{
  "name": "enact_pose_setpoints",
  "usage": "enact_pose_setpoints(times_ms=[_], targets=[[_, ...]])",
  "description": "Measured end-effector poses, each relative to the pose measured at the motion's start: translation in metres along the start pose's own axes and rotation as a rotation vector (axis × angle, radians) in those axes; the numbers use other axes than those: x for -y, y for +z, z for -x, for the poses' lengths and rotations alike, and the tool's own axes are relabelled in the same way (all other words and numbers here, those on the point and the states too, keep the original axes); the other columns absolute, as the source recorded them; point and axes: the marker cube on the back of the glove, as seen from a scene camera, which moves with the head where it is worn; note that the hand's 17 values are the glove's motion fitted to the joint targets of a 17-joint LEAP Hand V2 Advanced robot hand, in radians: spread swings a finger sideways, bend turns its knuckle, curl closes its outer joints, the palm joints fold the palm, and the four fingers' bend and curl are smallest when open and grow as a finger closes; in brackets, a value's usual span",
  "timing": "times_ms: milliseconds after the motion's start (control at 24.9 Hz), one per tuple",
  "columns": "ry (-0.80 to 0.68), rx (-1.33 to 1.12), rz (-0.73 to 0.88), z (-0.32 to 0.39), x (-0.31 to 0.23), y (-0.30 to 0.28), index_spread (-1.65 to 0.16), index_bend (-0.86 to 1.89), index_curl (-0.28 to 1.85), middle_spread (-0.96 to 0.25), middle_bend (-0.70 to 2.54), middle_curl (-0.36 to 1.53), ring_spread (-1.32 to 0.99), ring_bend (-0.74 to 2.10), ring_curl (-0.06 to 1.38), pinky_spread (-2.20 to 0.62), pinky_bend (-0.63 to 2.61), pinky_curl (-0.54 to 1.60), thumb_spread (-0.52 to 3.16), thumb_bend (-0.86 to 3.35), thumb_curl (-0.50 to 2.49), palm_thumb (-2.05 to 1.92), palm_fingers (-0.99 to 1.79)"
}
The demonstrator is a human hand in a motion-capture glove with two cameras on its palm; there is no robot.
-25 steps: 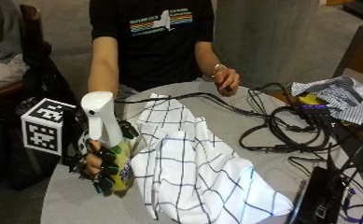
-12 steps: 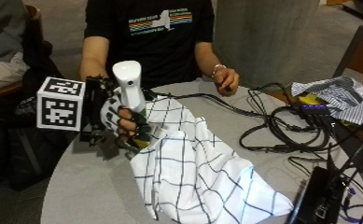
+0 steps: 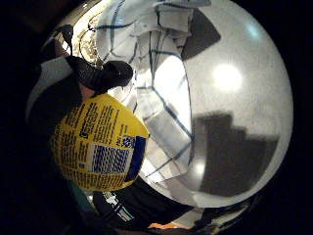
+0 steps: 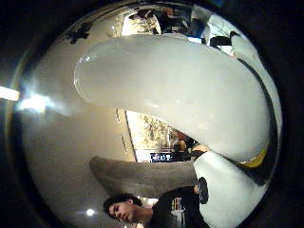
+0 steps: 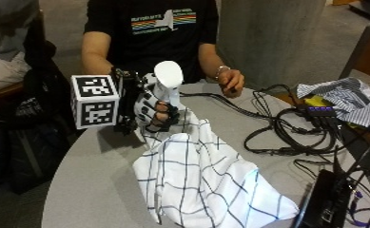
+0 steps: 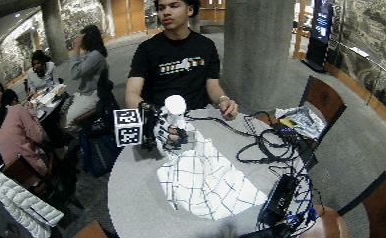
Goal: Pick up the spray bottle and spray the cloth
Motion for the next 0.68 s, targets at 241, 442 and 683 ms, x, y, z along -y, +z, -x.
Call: enact_pose_setpoints(times_ms=[241,442,683], targets=[[0.125,-0.004,0.010,-0.0087,-0.0039,0.0032,-0.14,0.17,0.40,-0.01,0.30,0.46,0.01,0.38,0.38,0.27,0.25,0.34,0.76,-0.04,0.55,0.87,1.16],[0.154,-0.013,-0.003,-0.0090,-0.0052,-0.0008,-0.13,0.17,0.41,-0.01,0.30,0.47,0.01,0.39,0.38,0.25,0.25,0.35,0.80,-0.04,0.55,0.83,1.16],[0.182,-0.045,0.008,-0.0069,-0.0080,-0.0028,-0.13,0.18,0.43,-0.01,0.31,0.47,0.00,0.39,0.39,0.22,0.25,0.35,0.85,-0.04,0.54,0.79,1.18]])
